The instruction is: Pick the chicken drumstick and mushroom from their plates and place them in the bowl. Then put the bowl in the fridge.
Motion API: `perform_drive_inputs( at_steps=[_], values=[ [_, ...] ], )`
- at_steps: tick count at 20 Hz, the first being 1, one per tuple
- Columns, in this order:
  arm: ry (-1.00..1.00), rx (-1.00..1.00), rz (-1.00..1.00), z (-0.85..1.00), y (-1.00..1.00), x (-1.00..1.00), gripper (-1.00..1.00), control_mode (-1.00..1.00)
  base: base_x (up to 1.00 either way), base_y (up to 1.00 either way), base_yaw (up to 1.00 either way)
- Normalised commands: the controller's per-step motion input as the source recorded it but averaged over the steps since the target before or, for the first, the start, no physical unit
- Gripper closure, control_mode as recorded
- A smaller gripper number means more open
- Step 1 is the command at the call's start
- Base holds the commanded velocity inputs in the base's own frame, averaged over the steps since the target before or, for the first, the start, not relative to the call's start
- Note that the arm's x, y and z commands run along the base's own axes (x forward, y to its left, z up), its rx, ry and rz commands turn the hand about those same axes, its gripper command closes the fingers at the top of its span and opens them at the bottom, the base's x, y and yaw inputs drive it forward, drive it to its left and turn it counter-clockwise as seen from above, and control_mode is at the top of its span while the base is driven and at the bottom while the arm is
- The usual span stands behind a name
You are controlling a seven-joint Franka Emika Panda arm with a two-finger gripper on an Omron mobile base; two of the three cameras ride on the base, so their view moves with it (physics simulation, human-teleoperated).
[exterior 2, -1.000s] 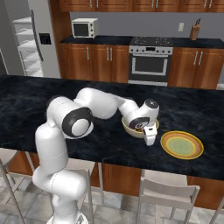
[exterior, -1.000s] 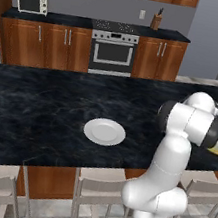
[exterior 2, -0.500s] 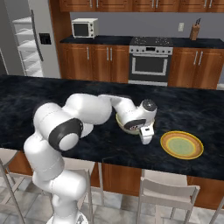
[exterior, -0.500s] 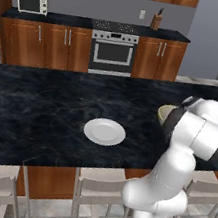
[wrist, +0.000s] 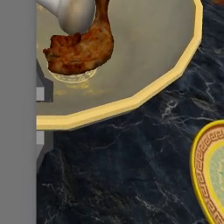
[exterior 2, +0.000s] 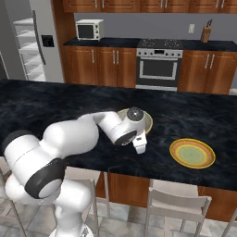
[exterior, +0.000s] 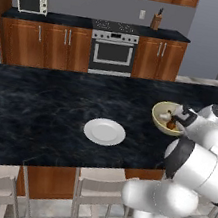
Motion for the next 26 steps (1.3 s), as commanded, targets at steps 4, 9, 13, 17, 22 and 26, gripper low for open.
perform_drive_inputs(
  at_steps=[4, 9, 13, 17, 22, 26],
  values=[
    [0.0, 0.0, -0.09, 0.43, 0.44, -0.45, 1.0, -1.0, 0.0, 0.0, 0.0],
    [0.0, 0.0, -0.12, 0.34, 0.5, -0.47, 1.0, -1.0, 0.0, 0.0, 0.0],
    [0.0, 0.07, -0.13, 0.24, 0.59, -0.42, 1.0, -1.0, 0.0, 0.0, 0.0],
    [0.0, 0.16, -0.2, 0.16, 0.57, -0.21, 1.0, -1.0, 0.0, 0.0, 0.0],
    [0.0, 0.16, -0.23, 0.06, 0.59, -0.12, 1.0, -1.0, 0.0, 0.0, 0.0],
    [0.0, 0.22, -0.23, 0.04, 0.58, -0.1, 1.0, -1.0, 0.0, 0.0, 0.0]
  ],
)
